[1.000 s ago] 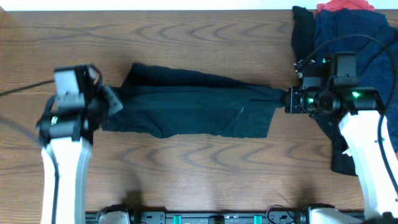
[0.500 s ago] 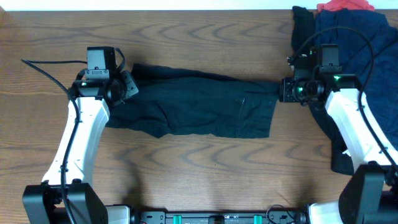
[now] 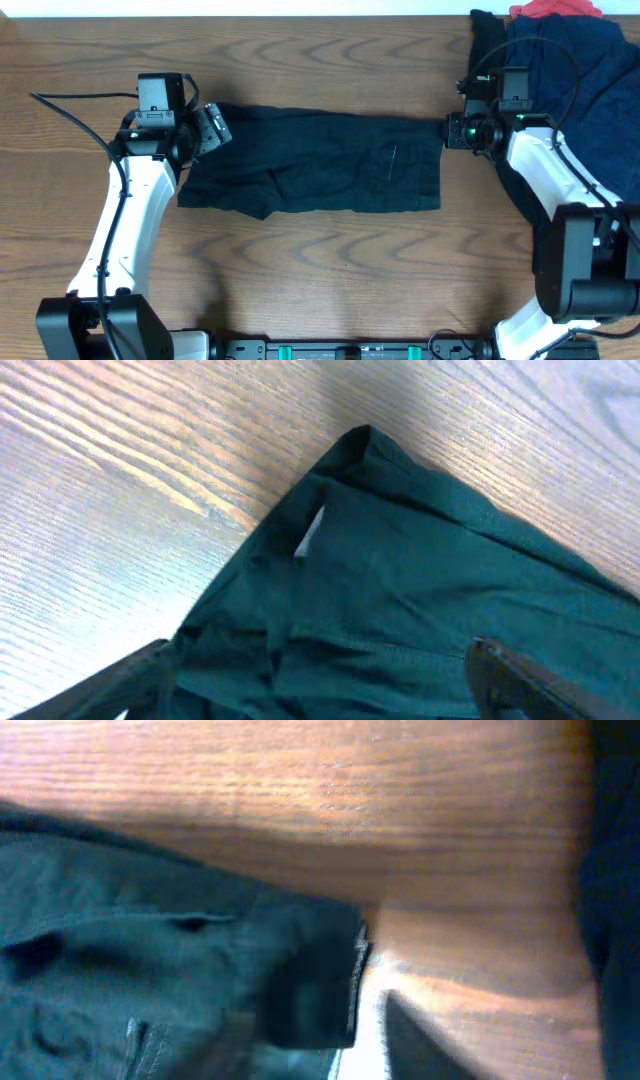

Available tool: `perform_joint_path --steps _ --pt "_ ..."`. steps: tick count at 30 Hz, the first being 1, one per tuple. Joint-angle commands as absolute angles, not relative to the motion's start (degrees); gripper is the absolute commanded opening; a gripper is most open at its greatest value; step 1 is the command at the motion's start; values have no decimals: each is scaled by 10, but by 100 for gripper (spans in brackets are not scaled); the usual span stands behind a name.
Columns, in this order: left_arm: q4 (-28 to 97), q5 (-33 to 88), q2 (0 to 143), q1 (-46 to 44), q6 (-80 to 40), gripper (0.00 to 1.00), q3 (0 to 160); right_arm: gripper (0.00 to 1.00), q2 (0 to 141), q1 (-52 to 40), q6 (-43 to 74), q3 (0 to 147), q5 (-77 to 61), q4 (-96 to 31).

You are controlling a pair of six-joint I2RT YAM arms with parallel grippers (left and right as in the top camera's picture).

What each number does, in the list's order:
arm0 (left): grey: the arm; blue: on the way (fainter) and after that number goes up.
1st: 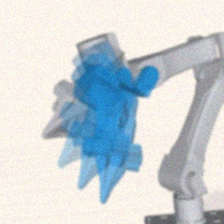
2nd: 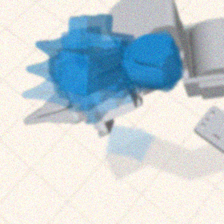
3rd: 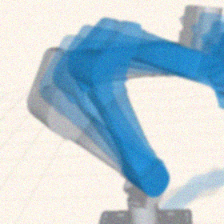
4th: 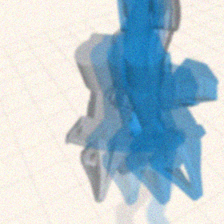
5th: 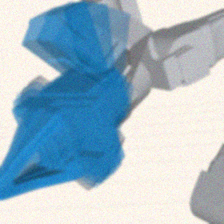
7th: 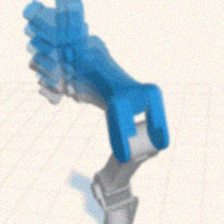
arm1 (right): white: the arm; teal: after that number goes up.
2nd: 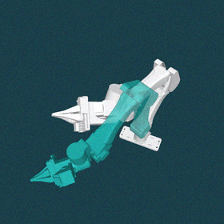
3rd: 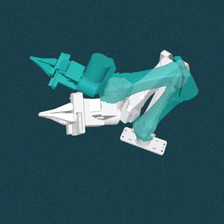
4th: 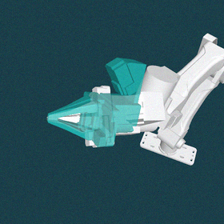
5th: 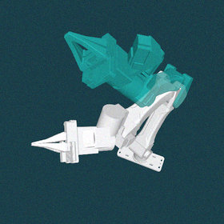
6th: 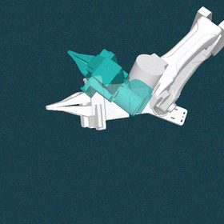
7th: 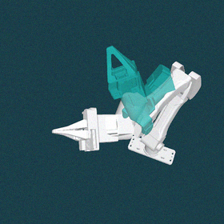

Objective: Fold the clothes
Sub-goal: 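Hold both ends of the folded shorts and lay them flat horizontally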

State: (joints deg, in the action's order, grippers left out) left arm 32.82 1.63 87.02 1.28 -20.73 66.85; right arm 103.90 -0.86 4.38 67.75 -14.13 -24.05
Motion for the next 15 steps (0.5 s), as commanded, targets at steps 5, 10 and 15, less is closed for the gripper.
perform_joint_path --steps 5,10,15 --pt "333 4 877 15 -204 95 677 88 1033 -4 42 679 -143 -205" --pt "352 4 877 15 -192 95 677 84 1023 -4 42 686 -195 -208" --pt "371 18 877 15 -146 98 677 83 1011 -6 42 686 -259 -226"
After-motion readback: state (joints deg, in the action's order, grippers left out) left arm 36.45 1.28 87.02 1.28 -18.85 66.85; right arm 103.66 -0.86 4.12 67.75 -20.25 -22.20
